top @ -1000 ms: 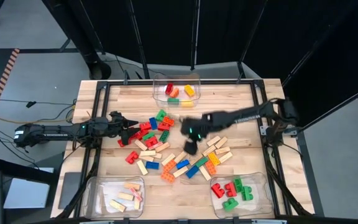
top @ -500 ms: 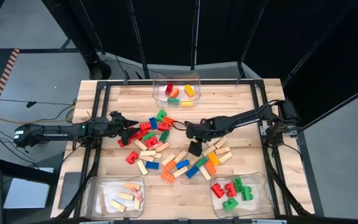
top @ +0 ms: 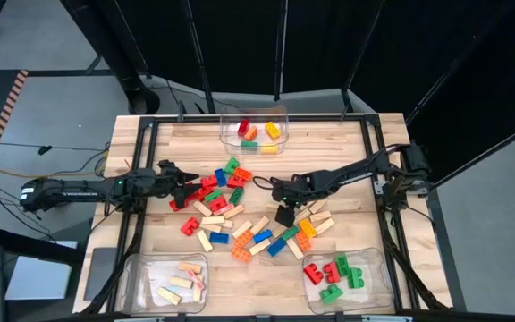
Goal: Sort blocks by size
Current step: Put the white block into the bottom left transparent bin
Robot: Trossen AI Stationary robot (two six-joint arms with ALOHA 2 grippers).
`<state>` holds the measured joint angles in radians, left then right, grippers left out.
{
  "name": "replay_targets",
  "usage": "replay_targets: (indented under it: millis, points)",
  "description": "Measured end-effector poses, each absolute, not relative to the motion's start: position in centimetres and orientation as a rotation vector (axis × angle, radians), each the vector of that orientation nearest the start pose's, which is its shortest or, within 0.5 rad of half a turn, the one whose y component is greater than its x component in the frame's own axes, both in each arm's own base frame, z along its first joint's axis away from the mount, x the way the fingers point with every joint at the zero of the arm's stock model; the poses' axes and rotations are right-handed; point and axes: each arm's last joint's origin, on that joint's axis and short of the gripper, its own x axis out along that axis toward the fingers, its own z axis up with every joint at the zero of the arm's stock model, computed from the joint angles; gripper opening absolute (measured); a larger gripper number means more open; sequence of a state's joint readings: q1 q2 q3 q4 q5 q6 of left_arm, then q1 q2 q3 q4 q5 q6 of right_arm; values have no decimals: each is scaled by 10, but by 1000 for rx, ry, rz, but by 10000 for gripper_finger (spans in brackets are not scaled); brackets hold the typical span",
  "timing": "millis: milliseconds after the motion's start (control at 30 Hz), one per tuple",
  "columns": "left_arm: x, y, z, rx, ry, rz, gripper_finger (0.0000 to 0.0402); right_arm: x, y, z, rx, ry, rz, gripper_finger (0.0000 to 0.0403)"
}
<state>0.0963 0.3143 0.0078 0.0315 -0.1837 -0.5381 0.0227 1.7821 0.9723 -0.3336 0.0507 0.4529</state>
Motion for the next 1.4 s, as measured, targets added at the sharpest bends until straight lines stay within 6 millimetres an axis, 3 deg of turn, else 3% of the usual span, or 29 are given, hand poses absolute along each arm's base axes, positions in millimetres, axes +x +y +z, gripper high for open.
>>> replay_targets:
  millis: [167,333,533,633,767,867,1167,1400]
  points:
    - [112,16,142,-519,195,346,245,326,6,133,362,1092,-294,218]
    - [112,16,142,-516,195,345,245,327,5,133,355,1080,-303,75]
    - [112,16,142,-516,195,345,245,340,7,145,429,994,-271,72]
    - [112,16,142,-516,195,345,245,361,12,174,444,885,-231,72]
    - [112,16,142,-516,194,346,245,393,24,229,394,634,-126,72]
    - [112,16,142,-515,193,350,245,412,34,255,313,538,-67,72]
    - [112,16,143,-515,189,356,245,498,89,255,138,474,260,72]
    - [112,17,142,-507,190,357,245,546,117,243,131,412,575,72]
